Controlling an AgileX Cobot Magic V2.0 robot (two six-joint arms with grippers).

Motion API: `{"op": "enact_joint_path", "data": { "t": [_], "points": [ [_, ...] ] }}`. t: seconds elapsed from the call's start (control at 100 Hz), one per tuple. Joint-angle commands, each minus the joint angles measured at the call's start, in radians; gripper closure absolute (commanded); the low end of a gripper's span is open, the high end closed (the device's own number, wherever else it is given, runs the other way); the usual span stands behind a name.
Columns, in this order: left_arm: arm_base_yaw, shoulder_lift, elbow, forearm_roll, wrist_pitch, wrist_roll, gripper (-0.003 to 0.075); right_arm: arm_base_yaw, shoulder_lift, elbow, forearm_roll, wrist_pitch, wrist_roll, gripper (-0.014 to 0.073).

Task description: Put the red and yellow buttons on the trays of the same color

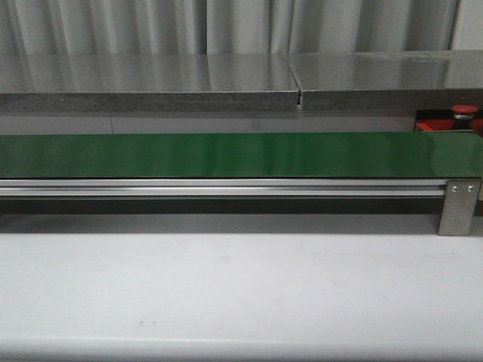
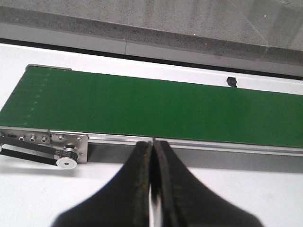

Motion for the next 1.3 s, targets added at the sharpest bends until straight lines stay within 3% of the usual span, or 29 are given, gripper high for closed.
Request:
{"op": "enact_joint_path", "data": {
  "t": [0.0, 0.46, 0.6, 0.79, 1.01, 1.12, 1.29],
  "points": [
    [-0.007, 0.002, -0.028, -0.024, -0.058, -0.001, 0.0741, 0.002, -0.022, -0.021, -0.006, -0.075, 0.004, 0.0662],
    [-0.032, 0.002, -0.028, -0.024, -0.058, -0.001, 0.0741, 0.002, -0.022, -0.021, -0.006, -0.075, 0.004, 0.0662],
    [-0.034, 0.002, -0.023, -0.017, -0.130, -0.001, 0.0741, 0.002, -0.022, -0.021, -0.006, -0.075, 0.004, 0.0662],
    [-0.036, -0.031, 0.037, 0.162, -0.178, -0.045, 0.0741, 0.002, -0.022, -0.021, -0.006, -0.075, 0.004, 0.0662],
    [-0.036, -0.160, 0.191, 0.518, -0.322, -0.397, 0.0741, 0.002, -0.022, -0.021, -0.006, -0.075, 0.004, 0.0662],
    [-0.036, -0.246, 0.280, 0.547, -0.399, -0.425, 0.0741, 0.002, -0.022, -0.021, -0.006, -0.075, 0.004, 0.0662],
    [-0.036, -0.388, 0.387, 0.578, -0.407, -0.445, 0.0741, 0.002, -0.022, -0.021, -0.006, -0.075, 0.004, 0.0662]
  ]
}}
